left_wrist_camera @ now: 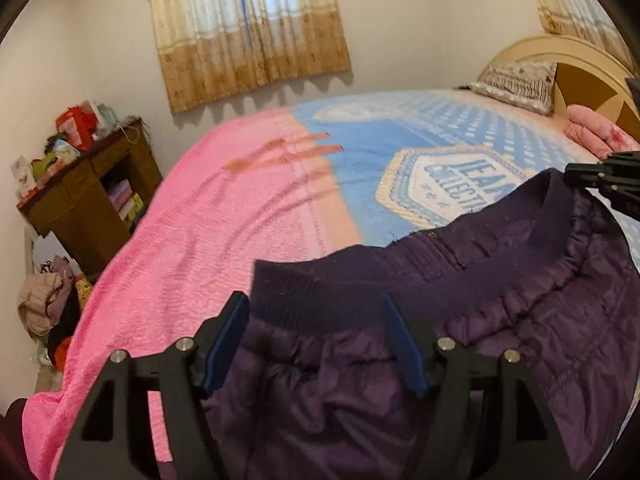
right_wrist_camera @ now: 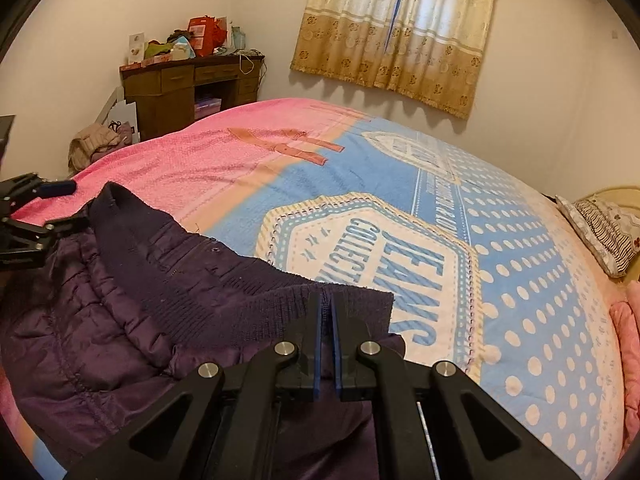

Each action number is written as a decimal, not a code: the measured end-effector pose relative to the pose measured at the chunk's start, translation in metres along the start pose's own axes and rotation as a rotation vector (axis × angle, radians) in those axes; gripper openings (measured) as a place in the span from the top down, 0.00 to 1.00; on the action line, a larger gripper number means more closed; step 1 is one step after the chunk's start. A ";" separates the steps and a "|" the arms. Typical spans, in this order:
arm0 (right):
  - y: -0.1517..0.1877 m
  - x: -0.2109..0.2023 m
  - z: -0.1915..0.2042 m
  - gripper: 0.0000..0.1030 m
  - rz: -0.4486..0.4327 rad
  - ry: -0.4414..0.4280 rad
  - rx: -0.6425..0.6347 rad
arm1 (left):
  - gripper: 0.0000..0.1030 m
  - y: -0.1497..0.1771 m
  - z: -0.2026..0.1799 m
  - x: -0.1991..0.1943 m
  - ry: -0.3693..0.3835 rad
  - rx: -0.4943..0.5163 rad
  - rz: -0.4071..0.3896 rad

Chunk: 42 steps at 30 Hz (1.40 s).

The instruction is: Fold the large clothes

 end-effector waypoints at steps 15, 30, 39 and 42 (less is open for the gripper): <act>-0.004 -0.017 -0.007 1.00 -0.058 -0.007 0.019 | 0.89 0.003 -0.001 -0.026 0.058 -0.034 -0.069; 0.024 0.041 -0.003 0.22 0.170 -0.116 0.060 | 0.89 -0.002 0.027 -0.018 0.032 -0.117 -0.107; 0.008 0.023 0.024 1.00 0.120 -0.057 -0.080 | 0.89 -0.017 0.034 -0.029 0.028 -0.134 -0.138; -0.004 0.021 0.011 1.00 0.090 -0.029 -0.042 | 0.89 -0.020 0.038 -0.025 0.015 -0.139 -0.141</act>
Point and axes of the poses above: each gripper's, at about its wrist camera, not at the fingertips, and x roughly the way its jaws point, z to its left, y to its underside, the point moved 6 cm from there along x, roughly the way its jaws point
